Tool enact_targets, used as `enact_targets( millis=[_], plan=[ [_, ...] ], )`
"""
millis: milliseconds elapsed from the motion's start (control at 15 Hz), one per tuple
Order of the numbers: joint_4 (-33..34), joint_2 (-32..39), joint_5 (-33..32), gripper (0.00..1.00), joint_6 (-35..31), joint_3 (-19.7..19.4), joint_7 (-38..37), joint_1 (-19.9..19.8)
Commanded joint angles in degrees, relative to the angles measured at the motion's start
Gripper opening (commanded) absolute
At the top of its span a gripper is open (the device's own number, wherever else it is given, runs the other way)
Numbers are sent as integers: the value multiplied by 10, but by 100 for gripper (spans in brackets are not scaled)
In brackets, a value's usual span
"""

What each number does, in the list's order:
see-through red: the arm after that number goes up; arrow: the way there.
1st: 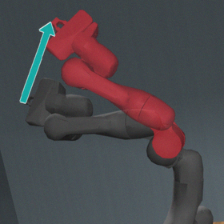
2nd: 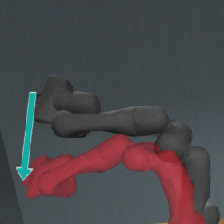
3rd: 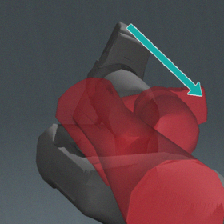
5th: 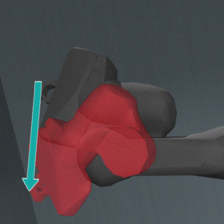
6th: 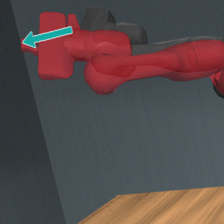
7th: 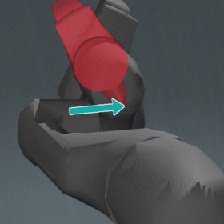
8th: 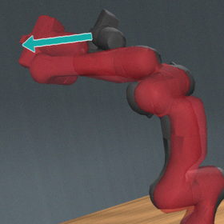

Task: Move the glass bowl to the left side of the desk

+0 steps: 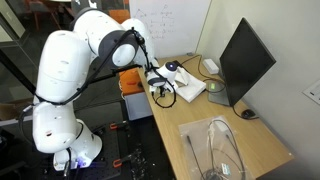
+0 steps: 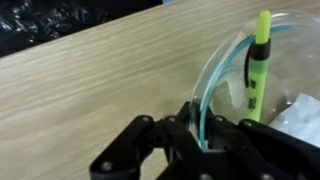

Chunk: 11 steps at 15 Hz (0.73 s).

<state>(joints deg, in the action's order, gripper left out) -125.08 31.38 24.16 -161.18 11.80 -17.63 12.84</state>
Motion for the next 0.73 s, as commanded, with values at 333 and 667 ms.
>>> enact_targets(
  millis=[333, 667],
  plan=[
    [10, -39, 14, 73, 24, 9, -22, -14],
    [-6, -107, 39, 100, 96, 20, -8, -36]
  ],
)
